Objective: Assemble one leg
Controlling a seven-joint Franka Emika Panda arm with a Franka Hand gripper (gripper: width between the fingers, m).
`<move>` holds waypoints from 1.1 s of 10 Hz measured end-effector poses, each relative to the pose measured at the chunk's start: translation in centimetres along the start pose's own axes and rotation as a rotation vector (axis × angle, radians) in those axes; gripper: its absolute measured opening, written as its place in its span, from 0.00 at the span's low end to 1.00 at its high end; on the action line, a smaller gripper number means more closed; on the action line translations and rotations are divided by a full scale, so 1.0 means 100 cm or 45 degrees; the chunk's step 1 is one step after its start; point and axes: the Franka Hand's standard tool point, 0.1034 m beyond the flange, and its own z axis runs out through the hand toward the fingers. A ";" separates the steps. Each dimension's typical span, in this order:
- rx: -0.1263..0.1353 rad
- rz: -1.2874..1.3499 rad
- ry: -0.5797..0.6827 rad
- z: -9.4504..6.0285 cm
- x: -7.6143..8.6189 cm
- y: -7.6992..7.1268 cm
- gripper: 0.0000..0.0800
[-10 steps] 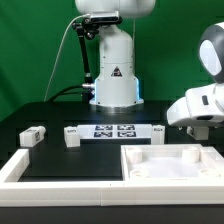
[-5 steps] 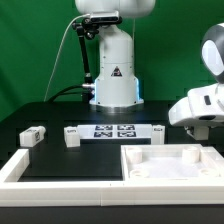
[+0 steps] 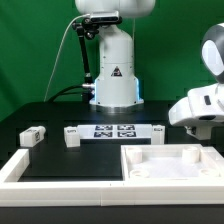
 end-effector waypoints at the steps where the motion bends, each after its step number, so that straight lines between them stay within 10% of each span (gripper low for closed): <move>1: 0.000 -0.004 -0.002 -0.002 -0.001 0.002 0.36; 7: -0.036 0.010 -0.048 -0.072 -0.054 0.034 0.36; 11: 0.011 -0.003 0.338 -0.079 -0.039 0.030 0.36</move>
Offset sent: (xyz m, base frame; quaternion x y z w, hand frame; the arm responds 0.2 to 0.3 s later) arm 0.0197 -0.0215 0.0701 -0.0095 -0.0618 -0.0072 0.9980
